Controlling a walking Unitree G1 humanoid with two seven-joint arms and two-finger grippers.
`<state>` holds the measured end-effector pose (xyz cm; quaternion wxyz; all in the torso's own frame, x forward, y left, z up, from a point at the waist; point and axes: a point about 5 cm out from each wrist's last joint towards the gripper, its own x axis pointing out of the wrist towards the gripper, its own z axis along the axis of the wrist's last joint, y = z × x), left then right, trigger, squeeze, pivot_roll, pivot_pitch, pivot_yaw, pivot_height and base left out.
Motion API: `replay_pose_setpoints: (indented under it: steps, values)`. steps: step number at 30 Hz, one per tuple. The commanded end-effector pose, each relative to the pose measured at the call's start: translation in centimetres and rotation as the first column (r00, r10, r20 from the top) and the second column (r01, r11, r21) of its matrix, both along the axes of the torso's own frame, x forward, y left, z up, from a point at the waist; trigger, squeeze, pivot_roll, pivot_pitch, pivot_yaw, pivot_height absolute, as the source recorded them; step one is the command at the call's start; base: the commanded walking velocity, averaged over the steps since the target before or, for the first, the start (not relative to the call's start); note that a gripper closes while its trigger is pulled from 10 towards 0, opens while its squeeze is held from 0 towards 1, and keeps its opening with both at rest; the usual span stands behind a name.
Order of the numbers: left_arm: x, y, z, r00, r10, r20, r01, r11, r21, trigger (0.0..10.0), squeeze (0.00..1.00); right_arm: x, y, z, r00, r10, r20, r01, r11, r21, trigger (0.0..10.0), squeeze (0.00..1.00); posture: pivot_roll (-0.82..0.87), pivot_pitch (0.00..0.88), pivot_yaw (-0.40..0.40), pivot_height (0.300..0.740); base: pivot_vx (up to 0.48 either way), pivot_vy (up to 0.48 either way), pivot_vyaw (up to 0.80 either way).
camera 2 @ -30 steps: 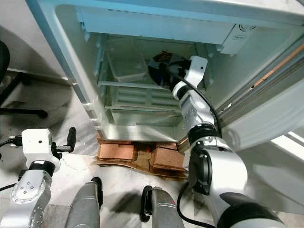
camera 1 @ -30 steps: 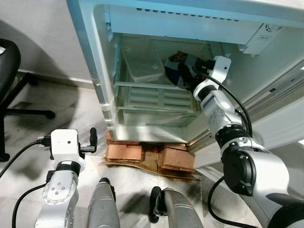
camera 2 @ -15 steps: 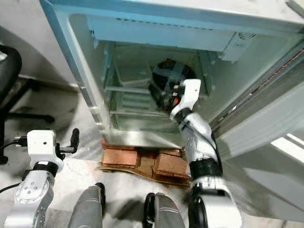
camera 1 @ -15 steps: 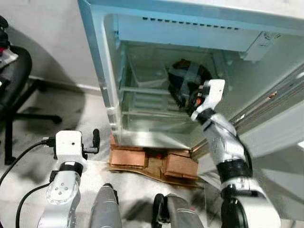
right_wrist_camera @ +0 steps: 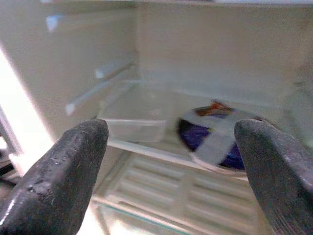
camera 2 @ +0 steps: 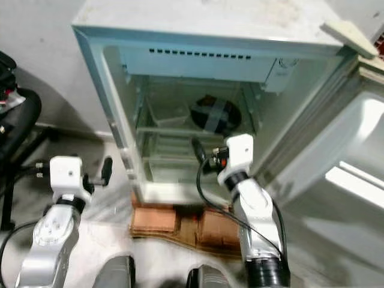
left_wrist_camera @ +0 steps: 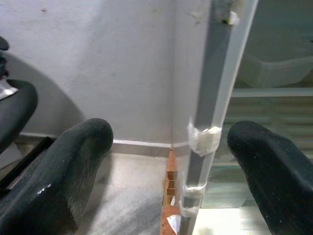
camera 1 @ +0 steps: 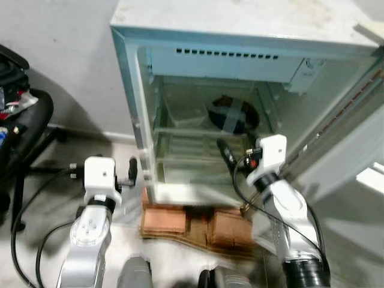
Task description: Restocking fridge
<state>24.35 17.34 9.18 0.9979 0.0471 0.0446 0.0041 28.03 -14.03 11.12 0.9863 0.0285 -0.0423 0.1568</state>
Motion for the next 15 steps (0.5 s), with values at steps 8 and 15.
replay_pose_setpoints:
  steps: [8, 15]
  values:
    - [-0.1, -0.2, -0.9, 1.0, -0.015, -0.022, 0.015, 1.0, 0.0, 10.0, 0.0, -2.3, -0.4, -1.7, 0.995, -0.062, -0.075, 0.059, 0.997, -0.046, 10.0, 0.0, 0.11, 0.039, -0.057, 0.74, -0.363, 0.0, 0.0]
    - [-0.3, -0.1, -1.2, 1.0, -0.005, -0.029, 0.005, 1.0, -0.003, 10.0, 0.0, -2.9, -2.2, -2.7, 0.981, -0.172, -0.091, 0.168, 0.985, -0.049, 10.0, 0.0, 0.1, 0.041, -0.037, 0.74, -0.362, 0.0, 0.0]
